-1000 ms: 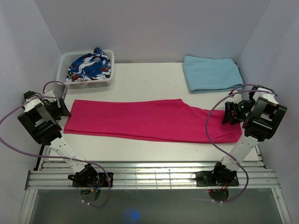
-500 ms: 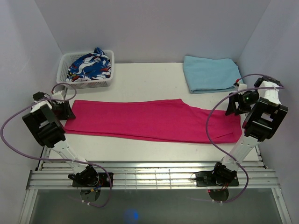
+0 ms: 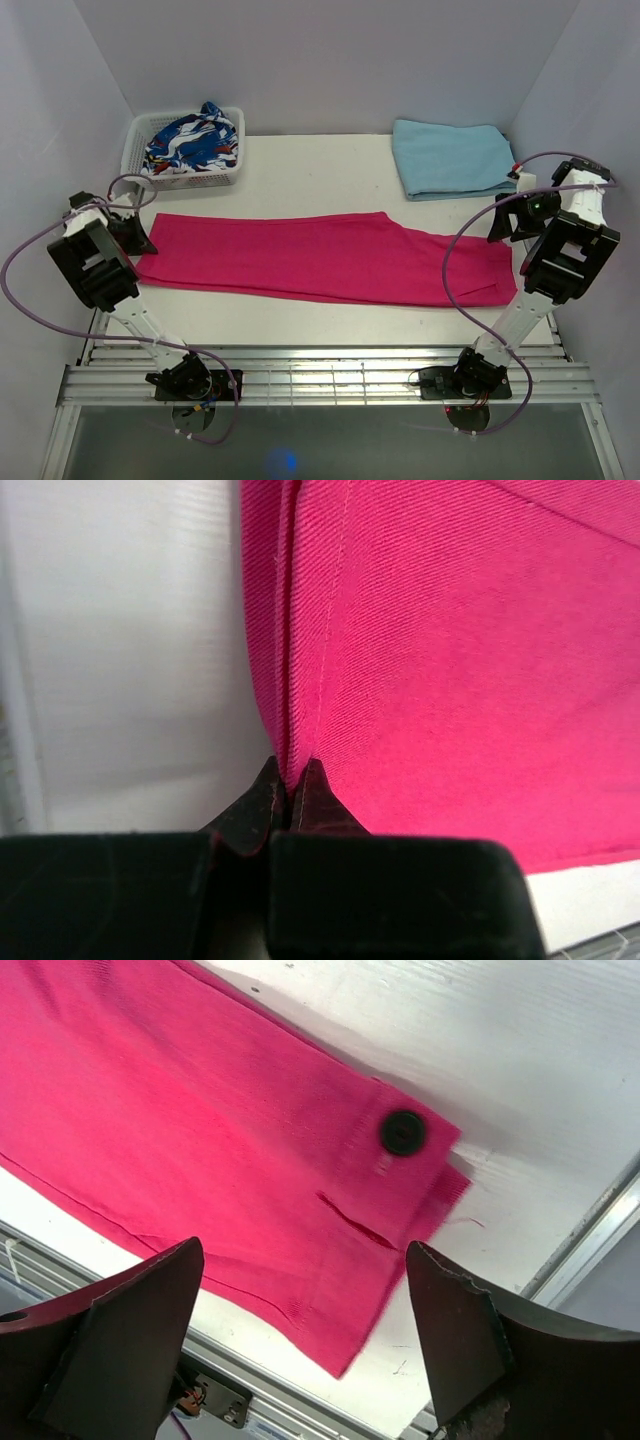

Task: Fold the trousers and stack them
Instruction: Fold the trousers

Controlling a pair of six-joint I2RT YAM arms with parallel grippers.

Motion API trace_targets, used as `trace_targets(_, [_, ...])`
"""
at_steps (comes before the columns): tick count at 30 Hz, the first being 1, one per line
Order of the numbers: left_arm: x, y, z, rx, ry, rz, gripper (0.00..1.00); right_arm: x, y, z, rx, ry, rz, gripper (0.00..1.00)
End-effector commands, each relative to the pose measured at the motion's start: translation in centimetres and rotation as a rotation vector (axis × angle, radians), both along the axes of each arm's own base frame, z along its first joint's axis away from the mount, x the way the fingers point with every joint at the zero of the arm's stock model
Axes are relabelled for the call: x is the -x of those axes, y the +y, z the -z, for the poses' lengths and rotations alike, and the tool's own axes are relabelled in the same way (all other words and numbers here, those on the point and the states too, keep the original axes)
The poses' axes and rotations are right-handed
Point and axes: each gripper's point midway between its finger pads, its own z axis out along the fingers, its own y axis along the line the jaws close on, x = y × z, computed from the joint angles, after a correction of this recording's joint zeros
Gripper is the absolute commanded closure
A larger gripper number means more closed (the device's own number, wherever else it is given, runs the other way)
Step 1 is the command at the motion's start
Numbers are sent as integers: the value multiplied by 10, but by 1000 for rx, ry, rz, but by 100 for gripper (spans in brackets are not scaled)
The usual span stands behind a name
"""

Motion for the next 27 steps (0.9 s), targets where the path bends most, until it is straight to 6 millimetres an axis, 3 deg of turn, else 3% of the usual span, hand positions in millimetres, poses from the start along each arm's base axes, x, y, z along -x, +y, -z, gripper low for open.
trace_targets(1, [-18, 41, -46, -103, -65, -66, 100, 8, -12, -15, 20, -27, 9, 12])
trace_targets(3, [-21, 46, -64, -122, -82, -55, 100, 13, -14, -11, 15, -15, 15, 12])
trace_targets(6, [-25, 37, -95, -106, -138, -8, 100, 19, -16, -2, 14, 4, 16, 10])
trace_targets(10, [-27, -6, -125, -77, -212, 118, 100, 28, -15, 15, 15, 52, 23, 7])
trace_targets(11, [-29, -26, -138, -77, -245, 164, 100, 31, -14, 19, 12, 62, 26, 7])
trace_targets(13, [-28, -57, -144, -31, -263, 221, 100, 35, -10, 28, -3, 80, 30, 5])
trace_targets(14, [-32, -87, -148, 2, -277, 283, 100, 36, -9, 30, -8, 85, 33, 5])
trace_targets(16, [-26, -123, -157, 67, -284, 320, 100, 39, -6, 35, -23, 100, 47, 5])
trace_targets(17, [-27, -157, -162, 130, -302, 387, 100, 38, -6, 38, -25, 101, 52, 4])
trace_targets(18, [-25, -175, -167, 173, -300, 392, 100, 38, -5, 40, -27, 105, 57, 4])
trace_targets(23, [-20, -262, -146, 314, -242, 466, 100, 39, -6, 56, -23, 122, 92, 4])
trace_targets(25, [-27, -281, -136, 323, -222, 433, 100, 39, -5, 58, -31, 130, 99, 4])
trace_targets(26, [-23, -305, -132, 333, -199, 450, 100, 40, -4, 59, -33, 133, 100, 4])
trace_targets(27, [-23, -315, -128, 323, -188, 442, 100, 39, -5, 61, -32, 136, 102, 4])
